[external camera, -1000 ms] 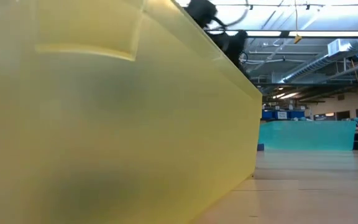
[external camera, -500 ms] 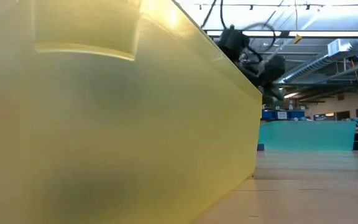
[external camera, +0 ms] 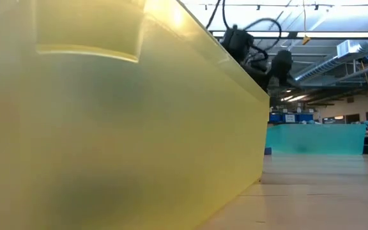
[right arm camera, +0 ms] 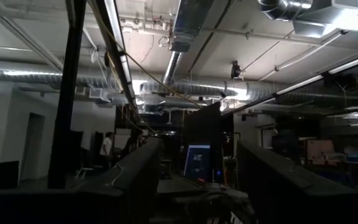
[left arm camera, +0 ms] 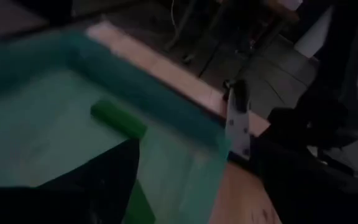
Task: Sort blocks
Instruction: Put the blue block into the yellow bin
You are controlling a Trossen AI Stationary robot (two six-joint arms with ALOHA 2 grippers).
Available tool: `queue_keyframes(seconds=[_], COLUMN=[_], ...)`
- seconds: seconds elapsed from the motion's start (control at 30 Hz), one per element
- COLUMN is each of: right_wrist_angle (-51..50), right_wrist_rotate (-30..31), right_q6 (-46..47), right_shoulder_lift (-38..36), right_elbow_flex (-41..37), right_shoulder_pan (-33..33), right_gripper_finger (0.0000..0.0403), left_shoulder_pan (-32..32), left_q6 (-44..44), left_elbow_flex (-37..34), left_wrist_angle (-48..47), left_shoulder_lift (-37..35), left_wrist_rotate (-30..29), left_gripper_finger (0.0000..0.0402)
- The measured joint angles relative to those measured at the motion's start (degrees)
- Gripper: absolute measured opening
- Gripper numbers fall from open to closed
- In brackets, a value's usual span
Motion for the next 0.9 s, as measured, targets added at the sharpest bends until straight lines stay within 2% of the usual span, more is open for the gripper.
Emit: queue_keyframes(seconds=[0.07, 0.17, 0.27, 0.37, 0.47, 0.57, 0.67, 0.77, 0.9], right_wrist_angle=[0.0, 0.0, 0.1, -0.3, -1.4, -3.4, -7.3, -17.2, -40.8], right_wrist_rotate=[0.0, 2.0, 4.7, 4.7, 4.8, 8.1, 13.3, 15.1, 12.8], right_q6=[-0.1, -1.1, -2.1, -2.2, -1.5, 1.2, 6.2, 14.9, 29.8], right_shoulder_lift=[0.0, 0.0, 0.0, 0.0, 0.0, 0.5, 2.2, 4.6, 9.2], right_elbow_flex=[0.0, 0.0, 0.0, 0.0, 0.0, 0.0, 0.0, 1.9, 8.2], right_shoulder_pan=[0.5, 1.3, 2.2, 2.7, 2.7, 2.0, -0.9, -5.6, -12.5], right_gripper_finger=[0.0222, 0.0222, 0.0222, 0.0222, 0.0222, 0.0222, 0.0222, 0.022, 0.0218], left_shoulder_pan=[-0.2, -0.3, -0.1, 0.2, 0.5, 0.5, -0.1, -1.8, -5.1], left_q6=[1.8, 4.1, 5.7, 6.5, 6.3, 6.0, 7.1, 8.5, 9.7], left_elbow_flex=[-0.1, -1.3, -7.0, -18.4, -34.1, -50.0, -62.9, -73.1, -83.8], left_wrist_angle=[-1.0, -0.3, 2.0, 8.4, 19.5, 28.8, 30.9, 30.8, 30.6], left_shoulder_lift=[-1.8, -5.6, -11.4, -19.2, -29.4, -41.1, -52.9, -63.8, -76.5], left_wrist_rotate=[-0.7, -0.2, 0.1, 0.1, 0.1, 0.0, -2.5, -6.9, -12.5], left_gripper_finger=[0.0322, 0.0293, 0.0251, 0.0212, 0.0184, 0.017, 0.0168, 0.0168, 0.0168])
